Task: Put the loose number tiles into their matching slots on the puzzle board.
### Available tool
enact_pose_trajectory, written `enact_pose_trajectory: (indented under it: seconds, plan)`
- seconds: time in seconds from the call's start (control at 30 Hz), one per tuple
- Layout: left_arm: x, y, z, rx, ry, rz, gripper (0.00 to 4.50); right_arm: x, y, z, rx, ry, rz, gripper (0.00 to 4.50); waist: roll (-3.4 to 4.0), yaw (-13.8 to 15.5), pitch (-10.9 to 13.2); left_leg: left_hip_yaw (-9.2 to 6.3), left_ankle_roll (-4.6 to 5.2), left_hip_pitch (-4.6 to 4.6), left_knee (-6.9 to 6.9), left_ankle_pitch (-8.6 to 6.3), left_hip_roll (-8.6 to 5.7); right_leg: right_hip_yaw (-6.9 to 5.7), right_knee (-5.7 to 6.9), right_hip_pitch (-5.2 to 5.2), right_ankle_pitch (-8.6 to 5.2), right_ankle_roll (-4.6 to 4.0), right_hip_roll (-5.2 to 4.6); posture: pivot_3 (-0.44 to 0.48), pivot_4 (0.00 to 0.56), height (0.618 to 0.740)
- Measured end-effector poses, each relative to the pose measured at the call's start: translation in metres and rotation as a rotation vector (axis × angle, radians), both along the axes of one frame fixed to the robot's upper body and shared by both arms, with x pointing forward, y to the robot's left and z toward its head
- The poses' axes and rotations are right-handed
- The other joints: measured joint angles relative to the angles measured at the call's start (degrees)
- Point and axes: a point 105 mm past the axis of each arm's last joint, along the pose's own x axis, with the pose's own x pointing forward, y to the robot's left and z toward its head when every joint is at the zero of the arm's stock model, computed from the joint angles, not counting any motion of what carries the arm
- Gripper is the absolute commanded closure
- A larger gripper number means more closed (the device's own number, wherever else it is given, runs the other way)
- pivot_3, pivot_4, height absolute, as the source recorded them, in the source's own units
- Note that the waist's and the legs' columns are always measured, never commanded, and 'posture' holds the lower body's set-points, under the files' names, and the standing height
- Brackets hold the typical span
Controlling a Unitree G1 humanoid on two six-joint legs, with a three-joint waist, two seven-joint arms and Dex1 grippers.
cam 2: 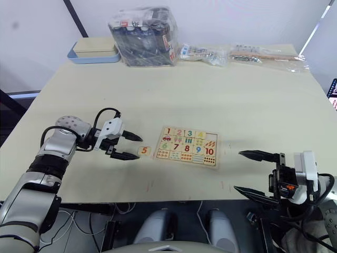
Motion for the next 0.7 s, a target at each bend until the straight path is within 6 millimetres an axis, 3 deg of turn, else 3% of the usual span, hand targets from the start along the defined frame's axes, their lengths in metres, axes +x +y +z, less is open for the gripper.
enact_pose_trajectory:
  seconds: [0.57, 0.7]
  plan:
    - [-0.001, -0.008, -0.0035, -0.005, -0.035, -0.059, 2.34, 0.0, -0.0054, 0.0, -0.011, -0.003, -0.039, 0.0, 0.0, 0.1, 0.0, -0.02, 0.0, 0.0, 0.01, 0.0, 0.0, -0.01, 0.0, 0.0, 0.0, 0.0, -0.02, 0.0, 0.15, 0.74]
    - [0.0005, -0.0087, -0.0036, -0.009, -0.037, -0.059, 3.54, -0.0006, -0.0057, -0.0008, -0.011, 0.002, -0.04, 0.0, 0.01, 0.1, 0.0, -0.01, 0.0, 0.01, 0.01, 0.0, 0.0, 0.0, 0.01, 0.0, 0.0, 0.0, -0.01, 0.0, 0.15, 0.74]
